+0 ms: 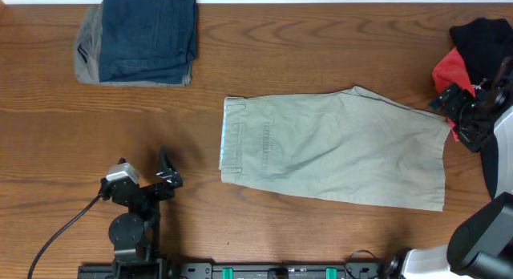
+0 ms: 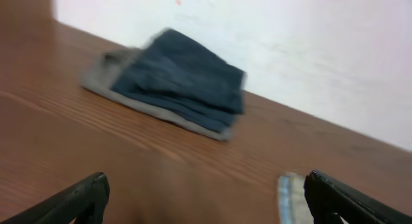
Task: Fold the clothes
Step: 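Reach the left gripper toward the shorts' left waistband edge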
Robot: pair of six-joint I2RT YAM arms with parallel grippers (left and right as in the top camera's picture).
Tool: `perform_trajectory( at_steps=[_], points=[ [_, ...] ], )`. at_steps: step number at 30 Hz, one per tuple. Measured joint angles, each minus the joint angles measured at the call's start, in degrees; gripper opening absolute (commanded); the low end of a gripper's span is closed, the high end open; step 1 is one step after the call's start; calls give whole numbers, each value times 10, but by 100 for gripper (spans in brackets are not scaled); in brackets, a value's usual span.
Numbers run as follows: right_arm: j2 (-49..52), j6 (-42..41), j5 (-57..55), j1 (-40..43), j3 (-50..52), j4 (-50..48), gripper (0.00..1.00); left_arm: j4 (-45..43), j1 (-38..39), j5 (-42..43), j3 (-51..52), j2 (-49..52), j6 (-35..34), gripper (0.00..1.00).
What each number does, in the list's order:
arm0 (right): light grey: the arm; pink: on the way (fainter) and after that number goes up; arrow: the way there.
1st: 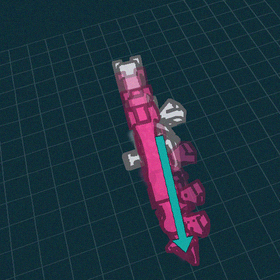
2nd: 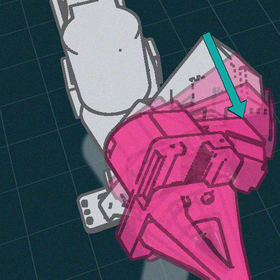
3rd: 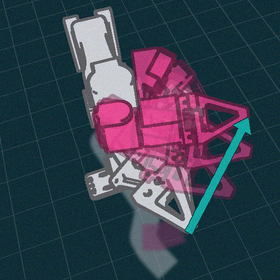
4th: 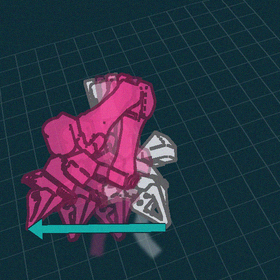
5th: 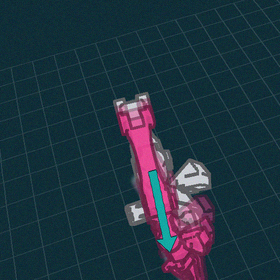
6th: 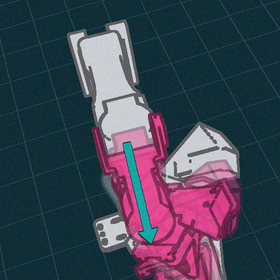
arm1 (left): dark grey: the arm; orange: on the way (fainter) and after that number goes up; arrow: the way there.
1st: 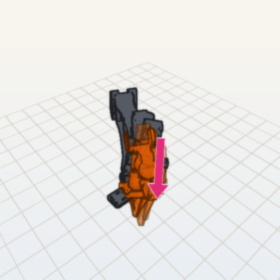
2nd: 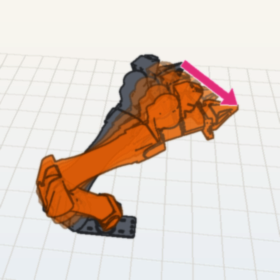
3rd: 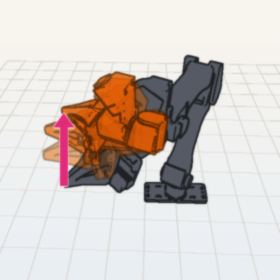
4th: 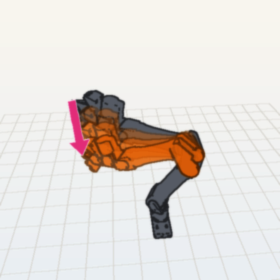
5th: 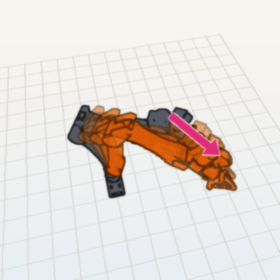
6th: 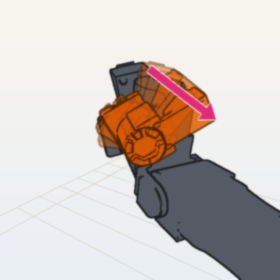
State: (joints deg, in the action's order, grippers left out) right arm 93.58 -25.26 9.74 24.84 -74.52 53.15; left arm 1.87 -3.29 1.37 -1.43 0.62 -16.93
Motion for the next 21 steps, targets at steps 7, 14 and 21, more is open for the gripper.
perform_trajectory(
  at_steps=[7,14,21],
  points=[
    [0,0,2,0,0,0,99,-30,0,174,3,6,-132,98],
    [0,0,3,0,0,0,99,-142,0,317,8,9,-163,98],
    [0,0,4,0,0,1,99,-89,0,351,-94,58,-95,98]
  ],
)
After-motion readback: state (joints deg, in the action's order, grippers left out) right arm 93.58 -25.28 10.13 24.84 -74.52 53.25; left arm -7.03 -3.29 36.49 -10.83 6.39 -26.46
